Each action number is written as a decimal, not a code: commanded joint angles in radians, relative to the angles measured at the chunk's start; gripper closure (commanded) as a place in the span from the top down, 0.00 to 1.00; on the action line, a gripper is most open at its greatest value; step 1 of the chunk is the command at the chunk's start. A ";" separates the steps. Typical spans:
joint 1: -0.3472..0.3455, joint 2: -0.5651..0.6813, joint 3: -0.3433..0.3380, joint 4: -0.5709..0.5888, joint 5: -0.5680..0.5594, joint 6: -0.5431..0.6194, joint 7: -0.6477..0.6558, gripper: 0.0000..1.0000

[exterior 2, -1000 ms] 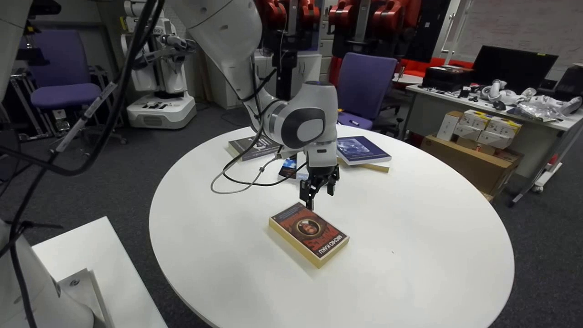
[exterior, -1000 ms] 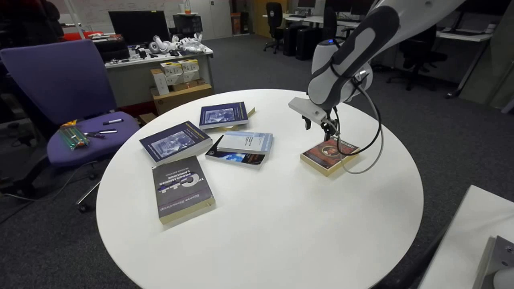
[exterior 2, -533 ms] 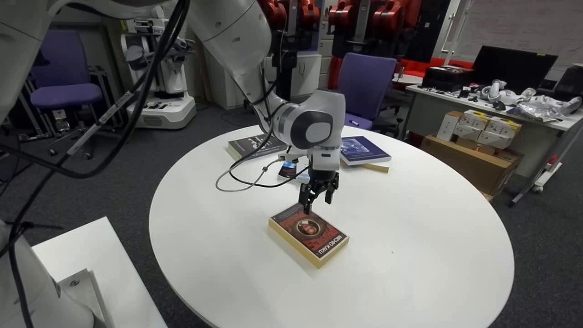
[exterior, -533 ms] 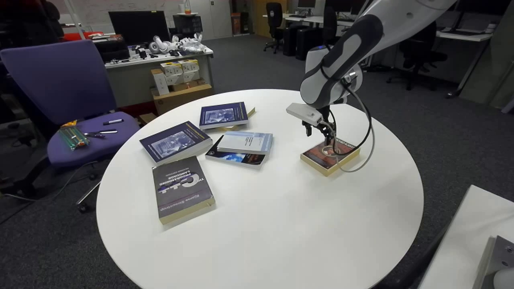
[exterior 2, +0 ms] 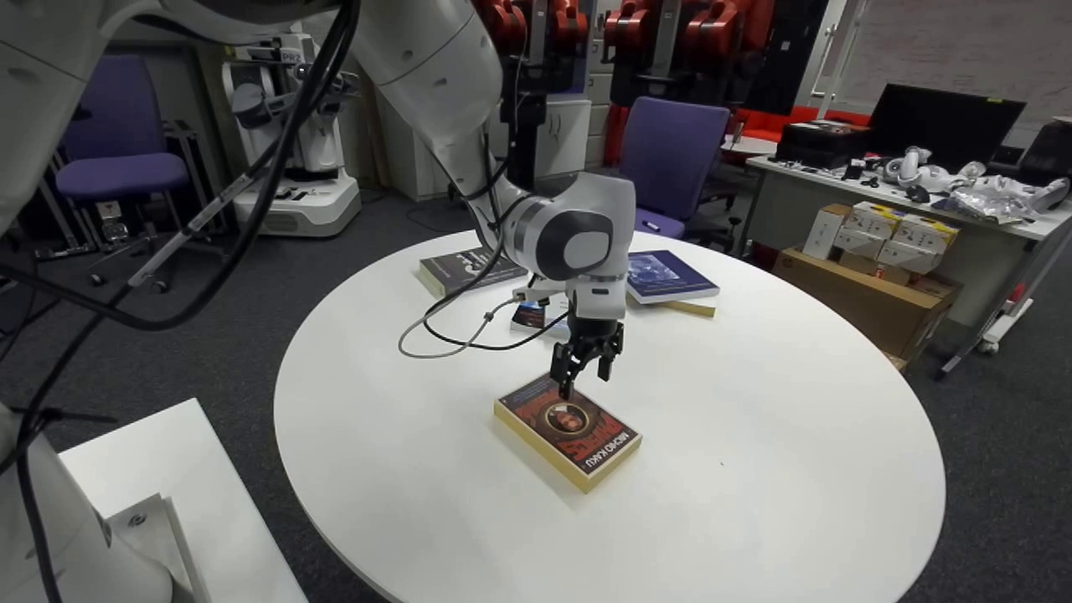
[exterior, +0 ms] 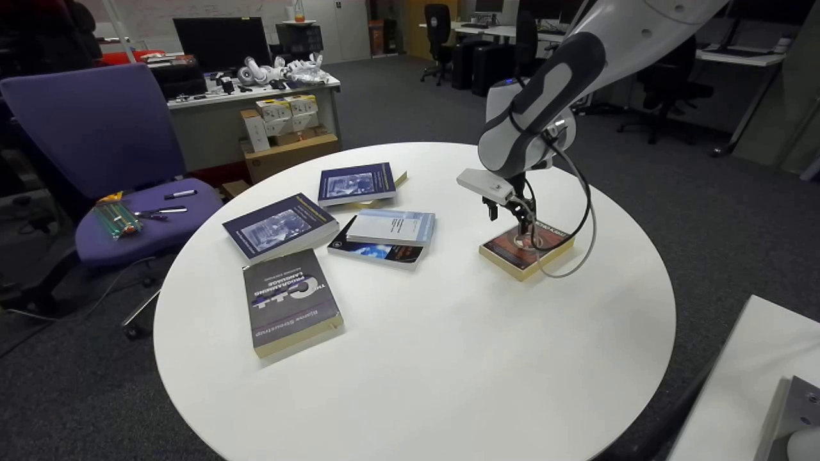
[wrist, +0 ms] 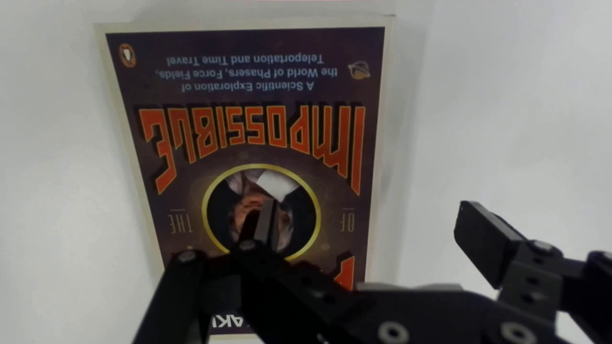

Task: Remove the book with red writings from the pile of books and put it on the table

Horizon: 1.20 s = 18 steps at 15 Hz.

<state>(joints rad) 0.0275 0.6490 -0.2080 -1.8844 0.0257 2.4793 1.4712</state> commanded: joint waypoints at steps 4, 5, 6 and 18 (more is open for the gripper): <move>0.001 -0.016 -0.003 -0.016 0.000 -0.017 -0.014 1.00; 0.002 -0.015 -0.002 -0.019 0.000 -0.010 -0.017 1.00; 0.003 -0.010 -0.003 -0.020 -0.002 -0.002 -0.017 1.00; -0.020 -0.009 0.021 -0.045 0.027 0.005 -0.064 1.00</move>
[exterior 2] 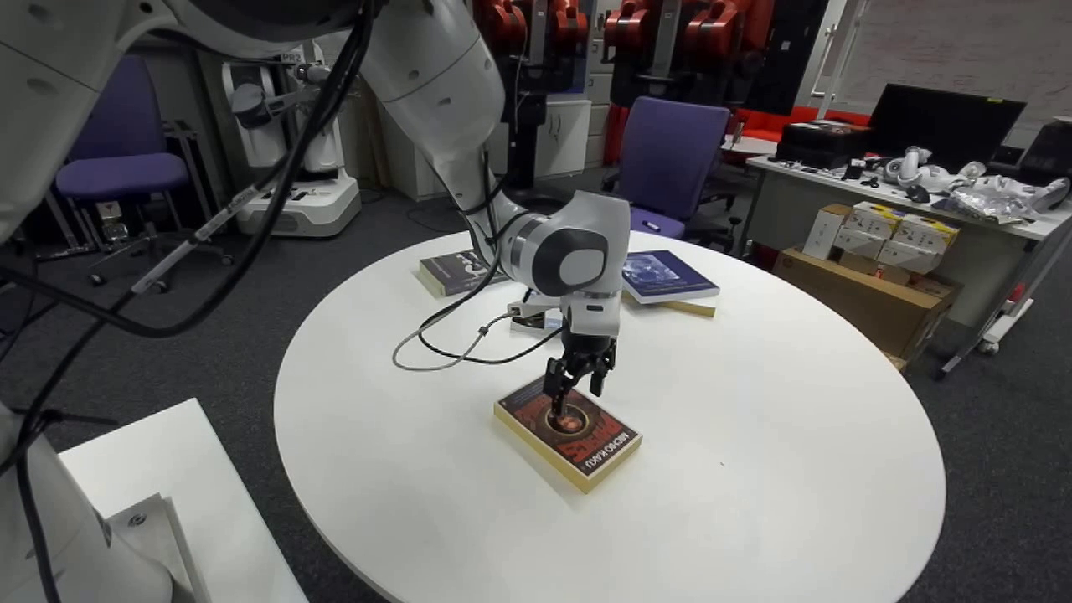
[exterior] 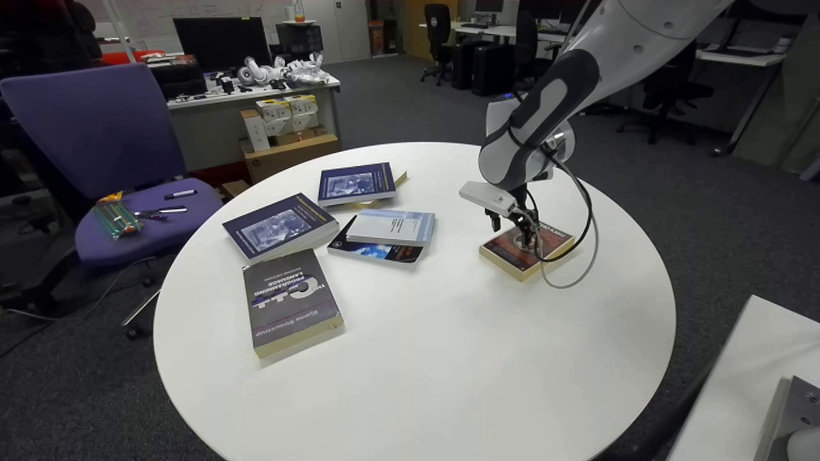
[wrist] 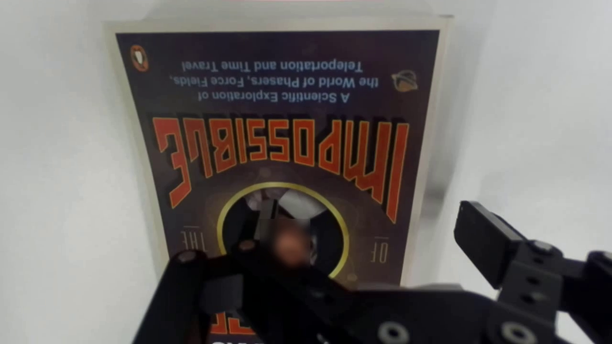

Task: Remove the book with red writings from the pile of books and put it on the table

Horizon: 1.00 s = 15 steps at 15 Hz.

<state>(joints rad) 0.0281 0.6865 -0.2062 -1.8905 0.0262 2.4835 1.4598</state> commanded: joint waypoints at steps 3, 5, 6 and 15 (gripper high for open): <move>-0.037 -0.065 0.036 -0.051 0.054 -0.023 -0.093 1.00; -0.045 -0.073 0.045 -0.056 0.083 -0.043 -0.123 1.00; -0.049 -0.079 0.048 -0.060 0.096 -0.054 -0.135 1.00; -0.058 -0.148 0.050 -0.133 0.129 -0.102 -0.229 1.00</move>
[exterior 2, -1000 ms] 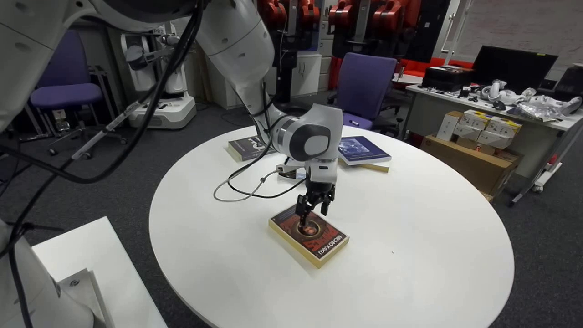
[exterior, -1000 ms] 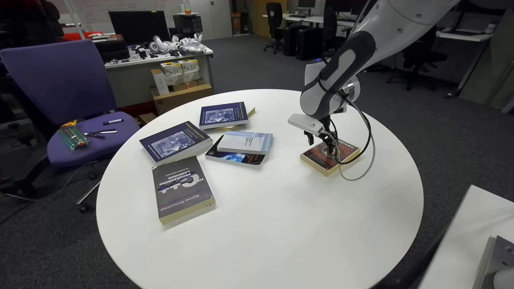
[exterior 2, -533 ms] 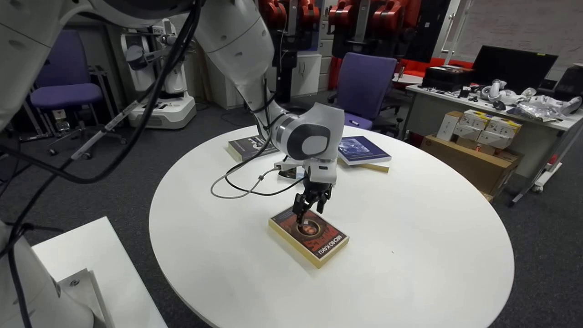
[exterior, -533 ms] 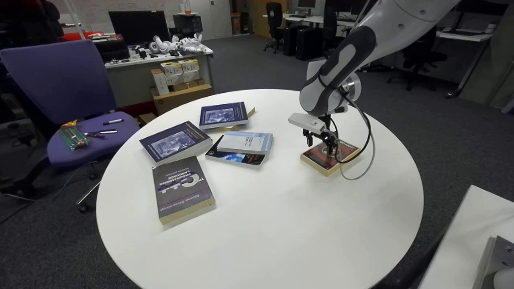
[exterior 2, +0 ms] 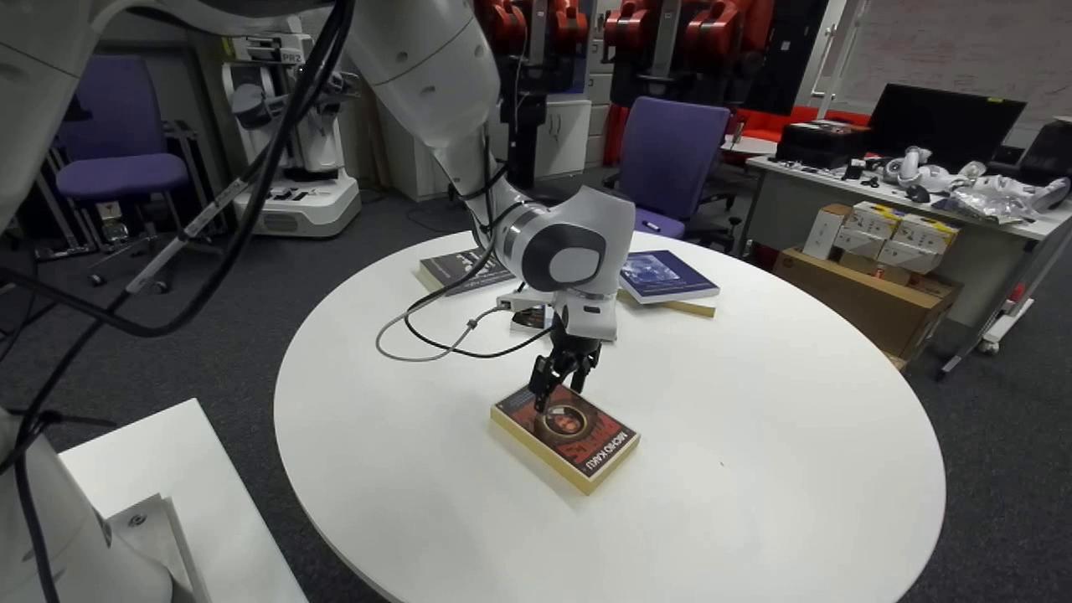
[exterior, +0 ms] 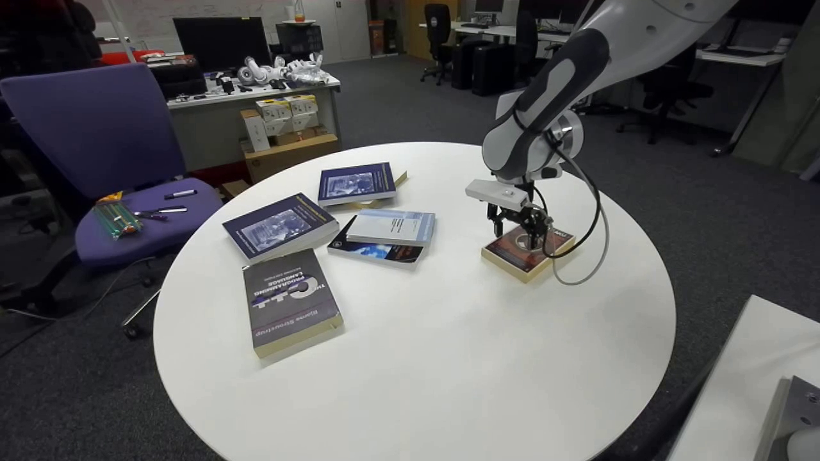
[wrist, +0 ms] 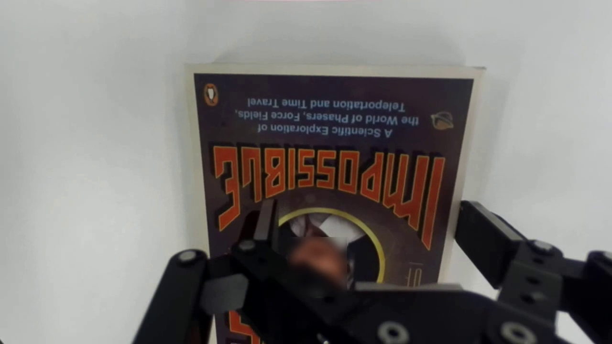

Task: Remove the book with red writings from the pile of books and put it on the table

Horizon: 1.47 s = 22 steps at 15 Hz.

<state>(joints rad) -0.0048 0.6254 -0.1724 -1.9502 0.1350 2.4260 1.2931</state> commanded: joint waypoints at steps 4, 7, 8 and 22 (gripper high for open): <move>-0.026 -0.119 0.010 -0.104 0.018 -0.079 -0.088 1.00; -0.025 -0.130 0.003 -0.113 0.010 -0.099 -0.089 1.00; -0.018 -0.127 -0.005 -0.113 0.001 -0.081 -0.073 1.00; -0.017 -0.205 0.056 -0.085 0.089 0.086 -0.224 1.00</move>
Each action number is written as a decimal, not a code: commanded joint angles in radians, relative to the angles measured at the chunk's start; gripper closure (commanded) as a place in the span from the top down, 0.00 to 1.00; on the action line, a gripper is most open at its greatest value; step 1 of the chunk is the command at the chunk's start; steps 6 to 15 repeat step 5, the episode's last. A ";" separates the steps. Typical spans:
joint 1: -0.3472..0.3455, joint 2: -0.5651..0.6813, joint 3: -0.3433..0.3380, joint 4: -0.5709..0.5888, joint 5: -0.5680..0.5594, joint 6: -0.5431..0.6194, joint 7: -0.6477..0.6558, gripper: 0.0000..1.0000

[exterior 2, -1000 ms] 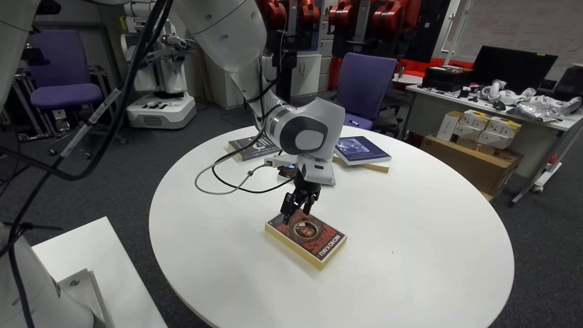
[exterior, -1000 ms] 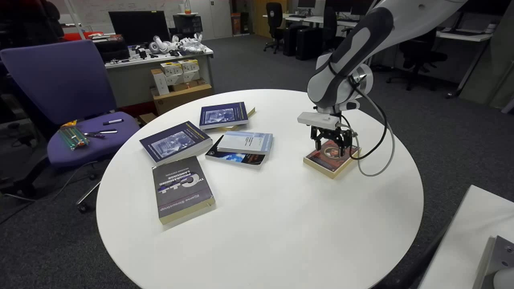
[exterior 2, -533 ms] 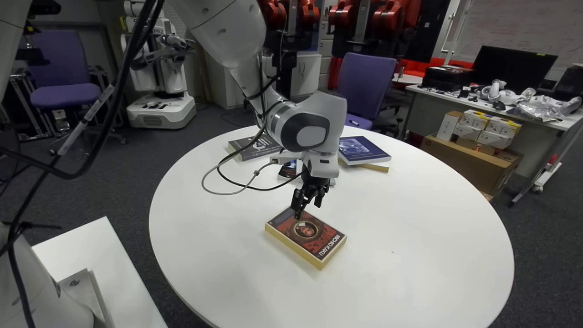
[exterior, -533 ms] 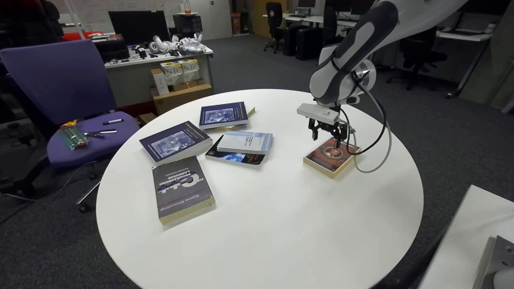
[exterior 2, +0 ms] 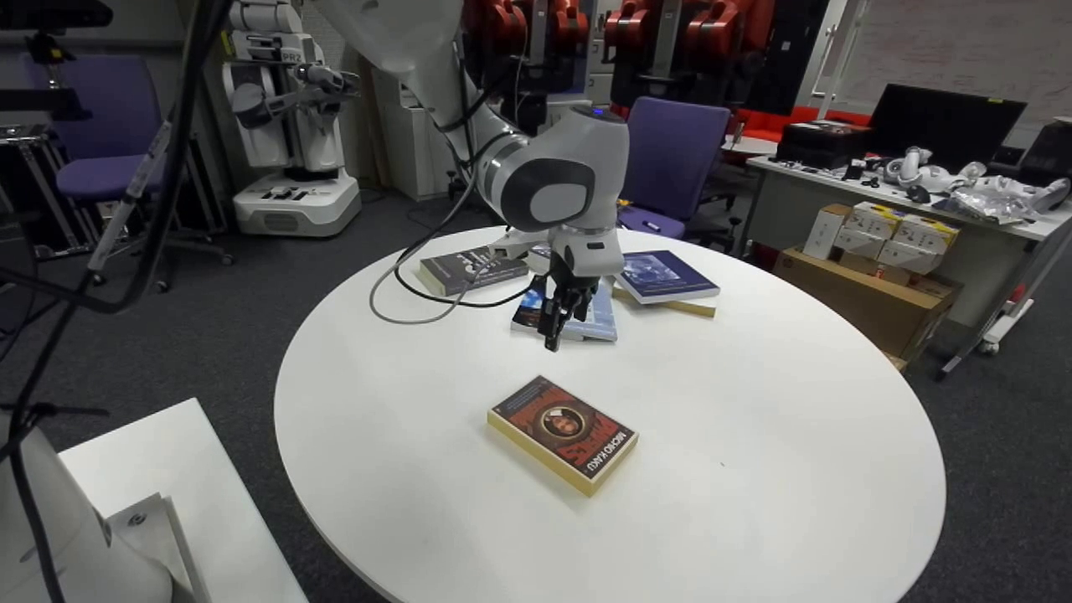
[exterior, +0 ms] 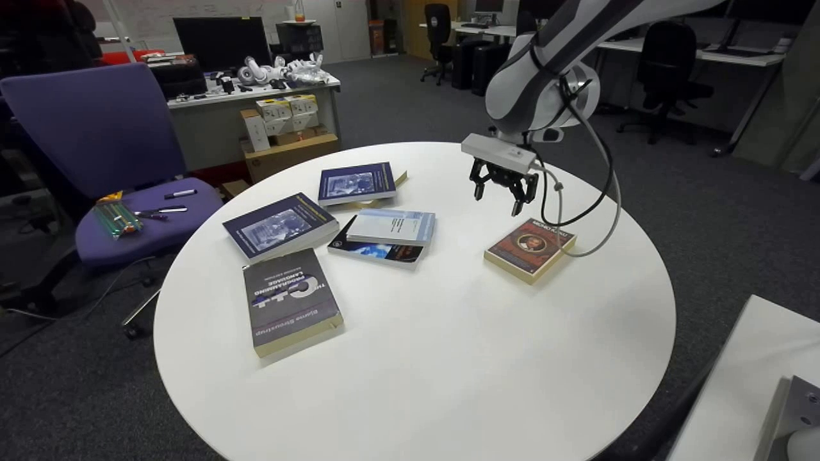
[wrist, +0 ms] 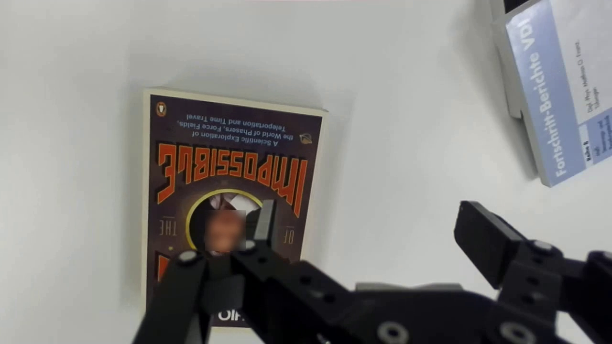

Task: Remove the book with red writings from the pile of books and put it on the table

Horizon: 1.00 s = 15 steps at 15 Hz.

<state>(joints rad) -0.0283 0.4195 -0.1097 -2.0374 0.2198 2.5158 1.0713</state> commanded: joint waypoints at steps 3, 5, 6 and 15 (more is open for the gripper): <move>0.005 -0.013 -0.006 -0.012 0.004 -0.004 -0.006 1.00; 0.005 -0.013 -0.006 -0.015 0.004 -0.004 -0.007 1.00; 0.005 -0.013 -0.006 -0.015 0.004 -0.004 -0.007 1.00; 0.005 -0.013 -0.006 -0.015 0.004 -0.004 -0.007 1.00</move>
